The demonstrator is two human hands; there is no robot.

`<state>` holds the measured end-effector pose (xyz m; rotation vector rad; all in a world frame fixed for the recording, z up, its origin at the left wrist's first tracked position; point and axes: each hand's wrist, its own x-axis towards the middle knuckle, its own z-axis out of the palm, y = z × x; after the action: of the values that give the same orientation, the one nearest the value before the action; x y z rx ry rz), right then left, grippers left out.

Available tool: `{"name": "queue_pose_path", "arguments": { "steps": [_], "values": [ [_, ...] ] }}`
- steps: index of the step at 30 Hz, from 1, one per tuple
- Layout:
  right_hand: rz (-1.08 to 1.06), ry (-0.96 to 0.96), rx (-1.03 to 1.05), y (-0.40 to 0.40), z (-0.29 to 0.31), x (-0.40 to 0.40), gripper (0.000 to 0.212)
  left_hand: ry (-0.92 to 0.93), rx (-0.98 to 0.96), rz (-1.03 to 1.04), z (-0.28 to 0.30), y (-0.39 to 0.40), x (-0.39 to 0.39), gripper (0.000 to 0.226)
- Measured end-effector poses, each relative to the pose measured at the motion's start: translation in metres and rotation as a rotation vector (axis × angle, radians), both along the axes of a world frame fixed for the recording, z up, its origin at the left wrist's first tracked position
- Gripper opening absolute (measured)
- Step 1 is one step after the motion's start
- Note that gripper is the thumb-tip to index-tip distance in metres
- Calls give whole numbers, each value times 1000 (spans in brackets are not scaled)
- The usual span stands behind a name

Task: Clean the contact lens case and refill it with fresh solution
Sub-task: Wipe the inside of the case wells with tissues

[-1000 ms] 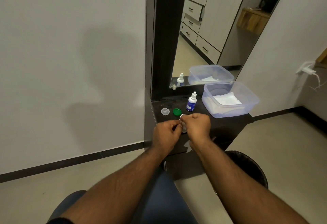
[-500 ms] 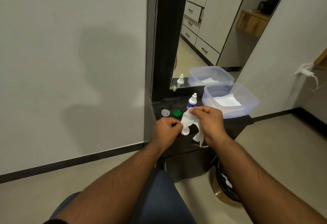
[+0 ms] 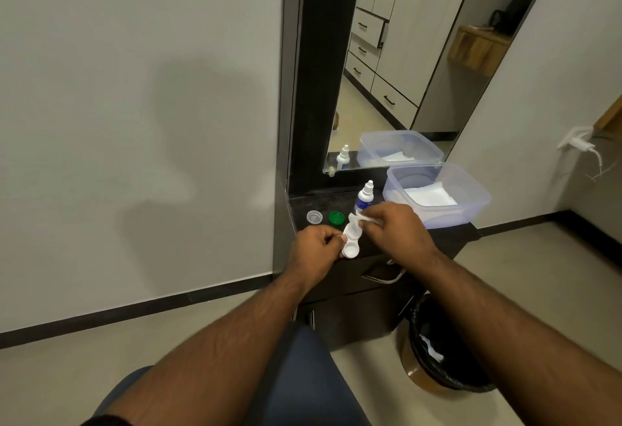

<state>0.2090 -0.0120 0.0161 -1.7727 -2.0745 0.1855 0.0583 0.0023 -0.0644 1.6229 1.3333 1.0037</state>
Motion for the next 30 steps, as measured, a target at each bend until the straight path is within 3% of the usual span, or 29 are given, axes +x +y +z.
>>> {"name": "queue_pose_path", "arguments": {
  "steps": [9,17,24,27,30],
  "values": [
    [556,-654,-31,21,20,-4,43,-1,-35,-57,-1,4,-3,16],
    [801,-899,32,29,29,-5,32,-2,-110,-119,-2,11,-5,17],
    [751,-854,83,27,15,4,33,-13,-122,-138,4,6,-3,23],
    [515,-651,177,15,-8,7,34,-17,-130,-124,6,5,-2,15],
    [180,-358,178,0,-31,6,21,-3,-98,-90,3,4,0,15]
  ]
}}
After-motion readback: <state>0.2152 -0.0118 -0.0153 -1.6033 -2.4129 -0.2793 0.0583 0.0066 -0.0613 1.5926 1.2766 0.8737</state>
